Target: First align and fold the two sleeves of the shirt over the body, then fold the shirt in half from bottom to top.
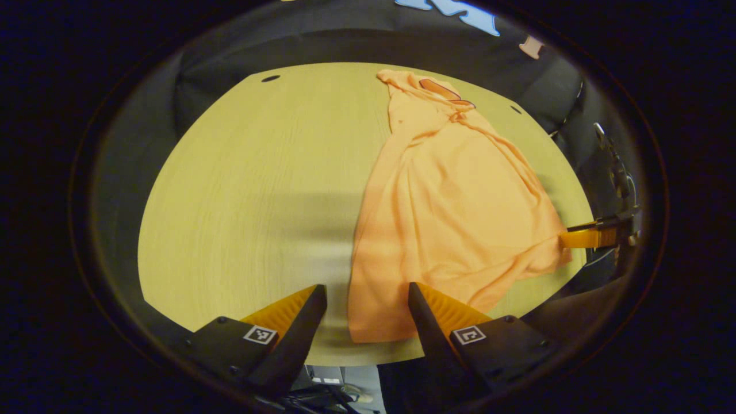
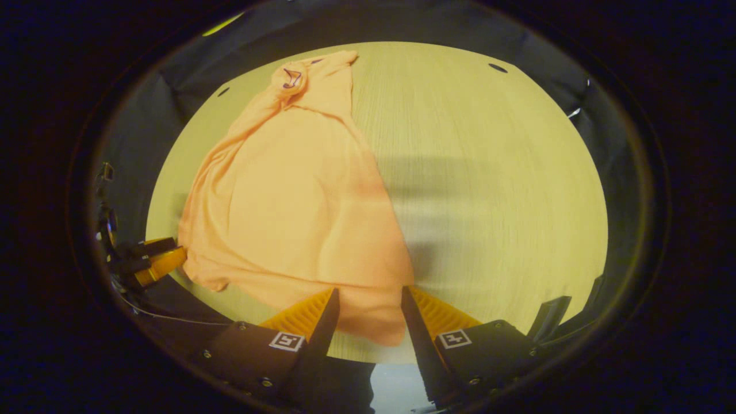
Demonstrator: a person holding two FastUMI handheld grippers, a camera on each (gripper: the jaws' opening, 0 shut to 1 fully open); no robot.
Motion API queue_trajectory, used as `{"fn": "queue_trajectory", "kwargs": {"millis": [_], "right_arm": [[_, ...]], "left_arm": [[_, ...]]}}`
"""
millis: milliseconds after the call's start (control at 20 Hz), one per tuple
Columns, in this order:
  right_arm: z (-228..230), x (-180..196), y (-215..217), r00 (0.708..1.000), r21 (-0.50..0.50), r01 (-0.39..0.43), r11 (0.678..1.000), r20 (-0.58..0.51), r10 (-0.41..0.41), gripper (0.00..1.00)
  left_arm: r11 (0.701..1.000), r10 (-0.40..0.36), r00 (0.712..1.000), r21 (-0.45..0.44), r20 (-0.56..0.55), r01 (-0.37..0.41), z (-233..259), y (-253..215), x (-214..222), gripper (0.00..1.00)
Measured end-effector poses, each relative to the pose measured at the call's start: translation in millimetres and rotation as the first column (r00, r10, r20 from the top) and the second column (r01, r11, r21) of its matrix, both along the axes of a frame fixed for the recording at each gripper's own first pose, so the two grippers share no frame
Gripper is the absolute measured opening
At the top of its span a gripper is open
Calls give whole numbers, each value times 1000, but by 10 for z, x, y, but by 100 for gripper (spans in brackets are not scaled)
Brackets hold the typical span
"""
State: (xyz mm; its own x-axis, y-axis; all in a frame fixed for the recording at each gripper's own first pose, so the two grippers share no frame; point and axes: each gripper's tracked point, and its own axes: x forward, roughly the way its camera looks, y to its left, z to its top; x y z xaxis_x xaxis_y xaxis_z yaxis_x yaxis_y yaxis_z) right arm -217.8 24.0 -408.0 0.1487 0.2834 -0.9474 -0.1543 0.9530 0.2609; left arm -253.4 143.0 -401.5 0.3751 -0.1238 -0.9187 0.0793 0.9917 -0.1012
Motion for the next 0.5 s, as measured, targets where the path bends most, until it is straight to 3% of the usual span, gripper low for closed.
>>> {"fn": "queue_trajectory", "kwargs": {"millis": [250, 400, 500], "right_arm": [[-75, -39, 33, 999, -48, -44, 998, -32, 43, 70], [-110, -48, 31, 994, -95, -88, 992, -68, 82, 70], [-119, -50, 32, 988, -144, -126, 982, -109, 111, 71]], "left_arm": [[989, -85, 993, 111, -82, 94, -70, 2, 30, 92], [992, -33, 992, 116, -122, 47, -78, 17, 67, 95], [992, -7, 991, 121, -136, 24, -76, 16, 86, 92]]}}
